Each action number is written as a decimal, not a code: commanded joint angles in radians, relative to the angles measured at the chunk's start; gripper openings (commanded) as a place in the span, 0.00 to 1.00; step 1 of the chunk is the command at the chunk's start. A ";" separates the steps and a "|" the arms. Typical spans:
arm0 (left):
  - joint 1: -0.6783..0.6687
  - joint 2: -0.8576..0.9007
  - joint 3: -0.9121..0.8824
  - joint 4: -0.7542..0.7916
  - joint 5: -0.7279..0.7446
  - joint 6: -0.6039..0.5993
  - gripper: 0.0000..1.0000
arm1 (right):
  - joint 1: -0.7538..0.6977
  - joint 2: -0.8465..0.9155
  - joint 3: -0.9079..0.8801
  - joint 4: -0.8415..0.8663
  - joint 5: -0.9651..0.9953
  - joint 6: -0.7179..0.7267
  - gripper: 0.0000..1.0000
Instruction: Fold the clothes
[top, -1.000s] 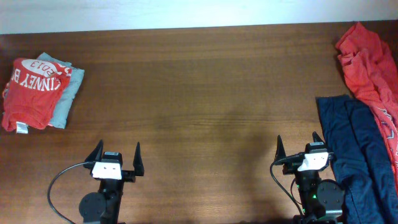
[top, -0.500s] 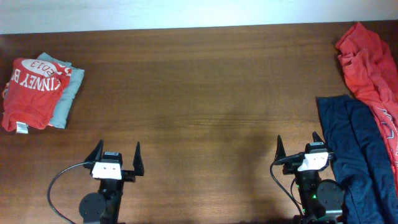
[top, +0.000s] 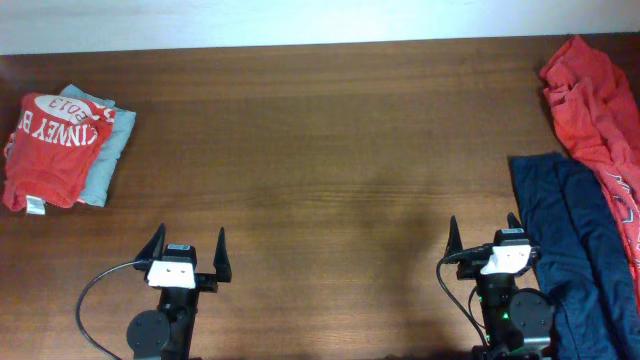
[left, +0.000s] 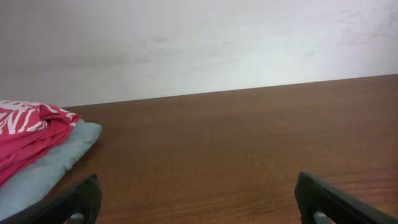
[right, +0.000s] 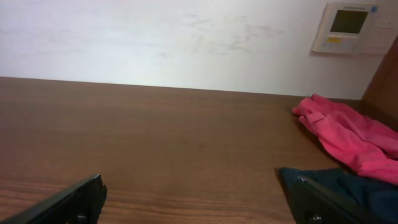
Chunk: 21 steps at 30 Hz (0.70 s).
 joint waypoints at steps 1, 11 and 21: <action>0.005 -0.010 -0.001 0.004 -0.014 -0.006 0.99 | -0.001 -0.006 -0.005 0.004 0.026 -0.006 0.99; 0.005 -0.010 0.024 0.040 -0.014 -0.006 0.99 | -0.001 -0.006 0.037 0.007 0.025 -0.006 0.99; 0.005 0.037 0.143 -0.035 -0.028 -0.006 0.99 | -0.001 -0.006 0.180 -0.039 -0.012 -0.006 0.99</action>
